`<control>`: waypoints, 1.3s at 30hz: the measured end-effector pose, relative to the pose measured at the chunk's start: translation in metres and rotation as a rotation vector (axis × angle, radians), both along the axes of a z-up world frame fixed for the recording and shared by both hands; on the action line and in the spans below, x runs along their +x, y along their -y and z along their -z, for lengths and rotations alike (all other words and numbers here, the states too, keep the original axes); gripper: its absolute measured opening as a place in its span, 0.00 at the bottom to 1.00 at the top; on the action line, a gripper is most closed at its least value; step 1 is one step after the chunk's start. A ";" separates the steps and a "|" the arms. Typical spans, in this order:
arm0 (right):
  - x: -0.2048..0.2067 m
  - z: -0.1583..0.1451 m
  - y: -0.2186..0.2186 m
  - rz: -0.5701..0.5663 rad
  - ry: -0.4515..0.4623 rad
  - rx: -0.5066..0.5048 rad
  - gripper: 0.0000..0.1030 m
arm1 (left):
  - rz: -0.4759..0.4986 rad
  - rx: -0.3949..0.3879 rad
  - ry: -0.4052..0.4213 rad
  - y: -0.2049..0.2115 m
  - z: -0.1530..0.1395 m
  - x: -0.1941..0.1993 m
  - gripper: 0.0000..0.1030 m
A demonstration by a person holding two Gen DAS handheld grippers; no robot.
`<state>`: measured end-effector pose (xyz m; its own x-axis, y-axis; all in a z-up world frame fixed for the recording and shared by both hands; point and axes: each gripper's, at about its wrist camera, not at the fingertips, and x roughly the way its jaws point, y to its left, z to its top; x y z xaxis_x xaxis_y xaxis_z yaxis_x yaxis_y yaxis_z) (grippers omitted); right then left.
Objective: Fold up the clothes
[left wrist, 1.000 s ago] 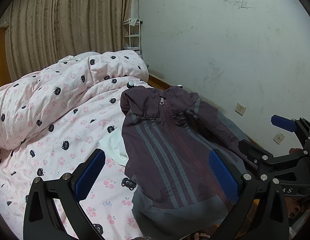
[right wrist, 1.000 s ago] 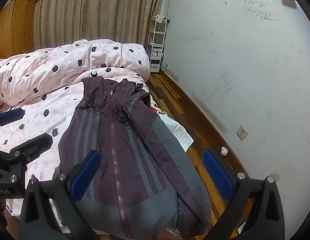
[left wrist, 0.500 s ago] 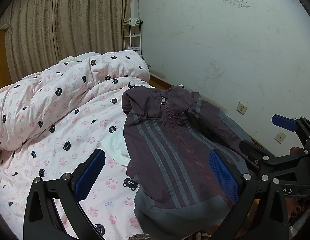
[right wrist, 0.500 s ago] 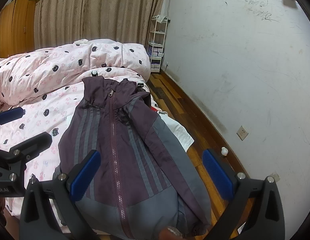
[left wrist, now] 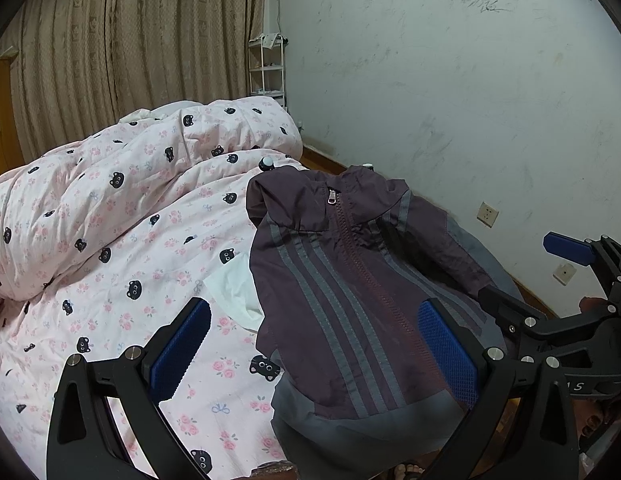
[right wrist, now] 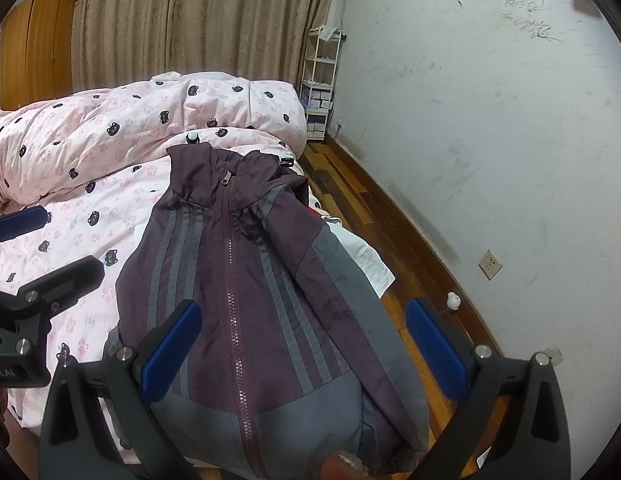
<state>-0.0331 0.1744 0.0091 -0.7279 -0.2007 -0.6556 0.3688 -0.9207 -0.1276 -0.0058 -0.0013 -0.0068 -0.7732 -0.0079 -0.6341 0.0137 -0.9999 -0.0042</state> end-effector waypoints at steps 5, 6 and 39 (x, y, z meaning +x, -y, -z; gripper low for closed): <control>-0.002 0.003 0.001 -0.001 0.005 -0.001 1.00 | 0.003 -0.005 0.004 0.000 0.002 -0.002 1.00; -0.003 0.003 0.001 -0.001 0.005 -0.001 1.00 | 0.002 -0.005 0.005 0.000 0.003 -0.002 1.00; -0.039 0.049 0.031 -0.039 0.019 -0.017 1.00 | -0.032 -0.086 0.005 0.049 0.075 -0.048 1.00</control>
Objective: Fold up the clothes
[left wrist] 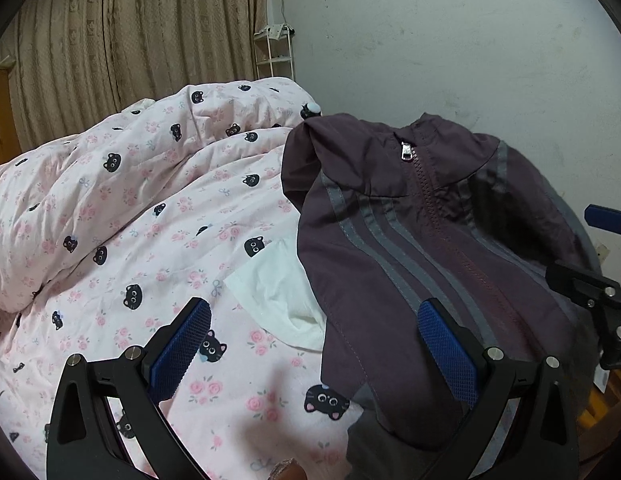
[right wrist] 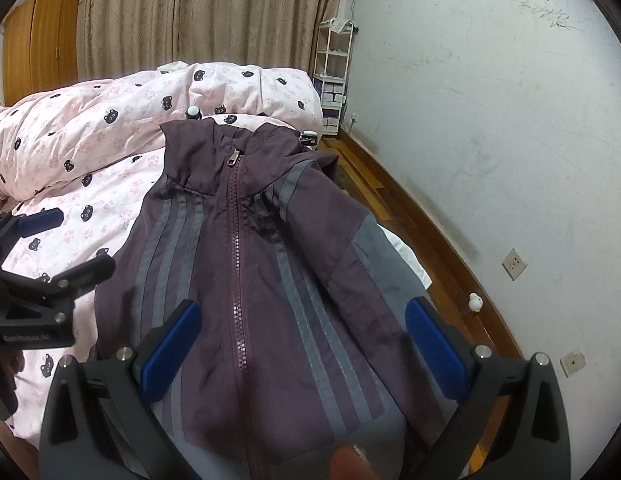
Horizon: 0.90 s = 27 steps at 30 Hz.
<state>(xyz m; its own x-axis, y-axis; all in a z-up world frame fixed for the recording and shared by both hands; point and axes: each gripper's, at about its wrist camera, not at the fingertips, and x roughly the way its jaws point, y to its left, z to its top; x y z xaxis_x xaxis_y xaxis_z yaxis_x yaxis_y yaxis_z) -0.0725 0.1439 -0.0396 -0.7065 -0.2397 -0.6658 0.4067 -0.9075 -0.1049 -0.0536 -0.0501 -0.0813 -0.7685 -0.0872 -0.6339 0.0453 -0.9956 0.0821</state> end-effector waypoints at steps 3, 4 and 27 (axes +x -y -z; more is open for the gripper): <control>-0.004 0.004 0.004 -0.007 -0.001 0.010 1.00 | 0.008 -0.018 0.005 -0.006 0.005 -0.005 1.00; -0.004 0.005 0.005 -0.007 0.001 0.014 1.00 | 0.010 -0.024 0.007 -0.008 0.007 -0.007 1.00; -0.027 0.023 0.010 -0.008 -0.012 0.088 1.00 | 0.048 0.058 0.086 -0.022 0.029 -0.026 0.28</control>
